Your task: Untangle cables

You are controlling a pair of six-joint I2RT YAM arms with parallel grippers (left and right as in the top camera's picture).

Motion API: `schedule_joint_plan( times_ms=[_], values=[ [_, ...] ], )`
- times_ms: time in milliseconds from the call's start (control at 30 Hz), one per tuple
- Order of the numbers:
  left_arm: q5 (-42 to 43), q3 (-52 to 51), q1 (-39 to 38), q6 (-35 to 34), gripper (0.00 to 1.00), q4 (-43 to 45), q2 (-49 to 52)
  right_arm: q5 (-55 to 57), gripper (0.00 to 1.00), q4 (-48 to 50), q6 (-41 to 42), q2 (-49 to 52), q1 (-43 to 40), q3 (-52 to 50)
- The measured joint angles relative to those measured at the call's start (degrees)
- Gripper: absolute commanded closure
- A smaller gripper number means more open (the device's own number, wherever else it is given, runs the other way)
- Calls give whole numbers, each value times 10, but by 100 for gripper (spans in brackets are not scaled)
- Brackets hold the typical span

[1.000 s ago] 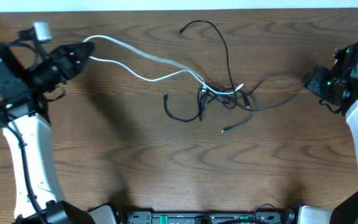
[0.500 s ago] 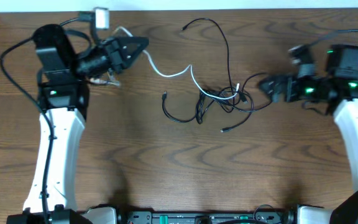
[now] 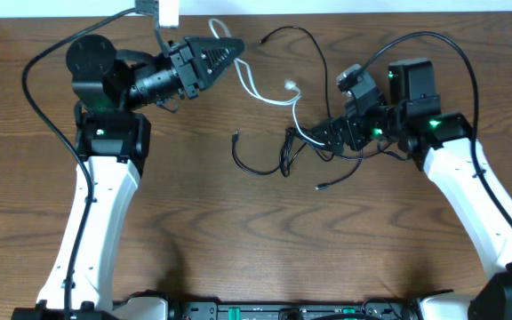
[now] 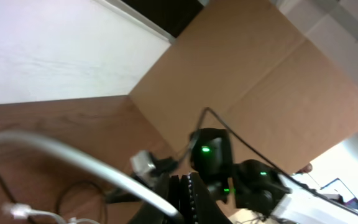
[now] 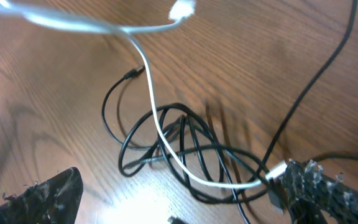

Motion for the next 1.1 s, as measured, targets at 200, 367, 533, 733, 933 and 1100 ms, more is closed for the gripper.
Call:
schedule_joint_plan(
  times_ms=[200, 367, 533, 733, 933, 1100],
  values=[
    [0, 0, -21, -14, 92, 3, -19, -31, 1, 50, 12, 13, 13, 0],
    [0, 0, -25, -21, 92, 3, -22, -49, 1, 80, 19, 13, 34, 0],
    [0, 0, -41, -24, 92, 3, -22, -68, 1, 117, 24, 13, 47, 0],
    [0, 0, -63, -25, 92, 3, -22, -78, 1, 158, 43, 13, 70, 0],
    [0, 0, -64, -22, 92, 2, -22, -81, 9, 177, 69, 13, 75, 0],
    [0, 0, -64, -19, 92, -1, -22, -83, 99, 177, 82, 13, 75, 0]
  ],
)
